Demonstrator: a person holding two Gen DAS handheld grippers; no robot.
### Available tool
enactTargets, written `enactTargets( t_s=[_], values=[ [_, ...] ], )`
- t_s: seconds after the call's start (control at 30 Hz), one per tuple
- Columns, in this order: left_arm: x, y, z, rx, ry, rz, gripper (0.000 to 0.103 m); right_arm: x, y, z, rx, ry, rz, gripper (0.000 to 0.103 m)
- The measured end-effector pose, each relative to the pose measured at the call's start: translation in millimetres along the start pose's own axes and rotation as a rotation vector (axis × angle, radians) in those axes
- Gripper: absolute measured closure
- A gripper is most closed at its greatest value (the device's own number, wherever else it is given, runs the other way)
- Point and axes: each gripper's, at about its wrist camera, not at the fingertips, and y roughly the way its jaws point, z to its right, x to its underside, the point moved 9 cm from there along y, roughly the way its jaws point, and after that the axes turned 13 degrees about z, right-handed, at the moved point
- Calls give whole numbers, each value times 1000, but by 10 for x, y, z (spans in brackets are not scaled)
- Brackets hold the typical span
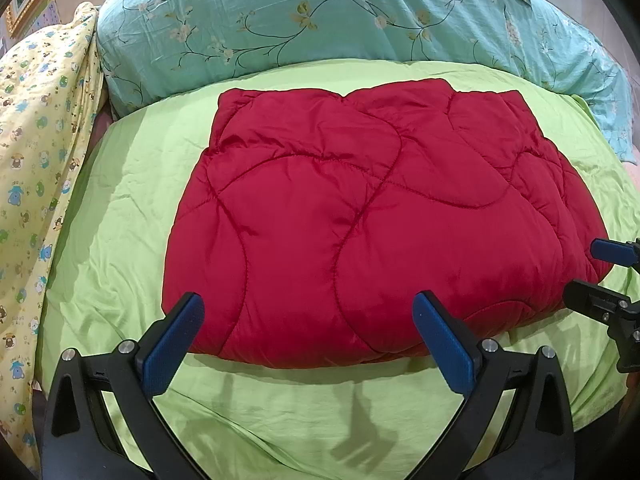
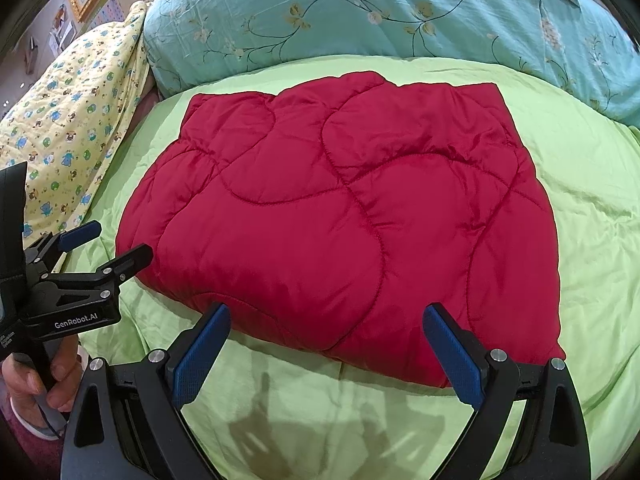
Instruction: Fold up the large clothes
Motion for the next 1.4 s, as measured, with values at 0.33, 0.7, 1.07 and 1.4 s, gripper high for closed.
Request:
enactTargets(
  t_s=[0.33,0.7,1.07,1.4],
  values=[
    [-7,-4,2,-2,0,2,0,-7,-9,3,-1,1,2,5],
    [-8,-8,5,-1,0,3,0,-12,-18,3,-2,2,2,5],
    [-25,-6,22,-4,-1,4,0,-21,-31,9,-1,3,2,5],
    [9,38,-20,-5,-4,-6,0,-26,-25,57,5,14,1,5]
  ],
)
